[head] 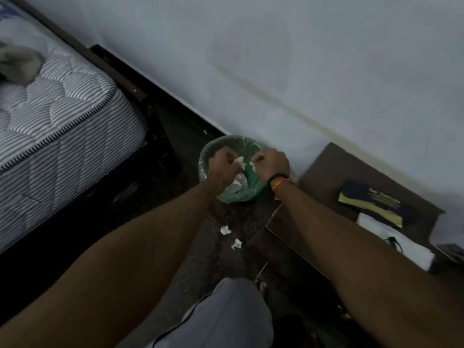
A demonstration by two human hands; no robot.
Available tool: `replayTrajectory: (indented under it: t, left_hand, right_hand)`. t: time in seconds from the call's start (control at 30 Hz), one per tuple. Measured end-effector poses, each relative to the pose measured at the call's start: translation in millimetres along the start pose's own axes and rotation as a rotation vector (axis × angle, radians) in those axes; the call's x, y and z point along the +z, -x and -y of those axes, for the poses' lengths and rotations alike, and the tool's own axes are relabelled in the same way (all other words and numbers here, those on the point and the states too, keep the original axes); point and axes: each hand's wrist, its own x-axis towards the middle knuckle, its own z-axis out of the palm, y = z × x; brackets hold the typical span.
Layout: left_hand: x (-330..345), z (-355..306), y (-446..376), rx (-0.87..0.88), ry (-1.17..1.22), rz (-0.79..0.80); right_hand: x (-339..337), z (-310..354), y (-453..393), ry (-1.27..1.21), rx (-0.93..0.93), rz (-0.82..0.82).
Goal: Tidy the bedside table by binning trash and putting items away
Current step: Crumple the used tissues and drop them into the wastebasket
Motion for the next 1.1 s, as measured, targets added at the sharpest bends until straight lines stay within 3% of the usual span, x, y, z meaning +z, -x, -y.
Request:
replayTrajectory:
  t: [0.2,0.4,0.57,0.77,0.93,1.1]
  left_hand:
    - [-10,17,-8,-0.197,0.216,0.169]
    - [-29,33,25,-0.186,-0.095,0.161]
    - [-36,71,50,-0.162,-0.337,0.263]
    - [-19,128,62,-0.099,-0.545,0.493]
    - [27,186,48,-0.253,-0.695,0.554]
    - [71,217,31,-0.222,-0.695,0.611]
  right_hand:
    - [6,14,2,0.078,-0.042,-0.025]
    - [30,29,43,0.132,-0.243,0.032]
    - [71,31,83,0.263,-0.381,0.067]
    - [126,-12,107,0.364,-0.313,0.328]
    - [168,-52,110,0.479,-0.175,0.552]
    - [205,-88,99,0.497,-0.111,0.681]
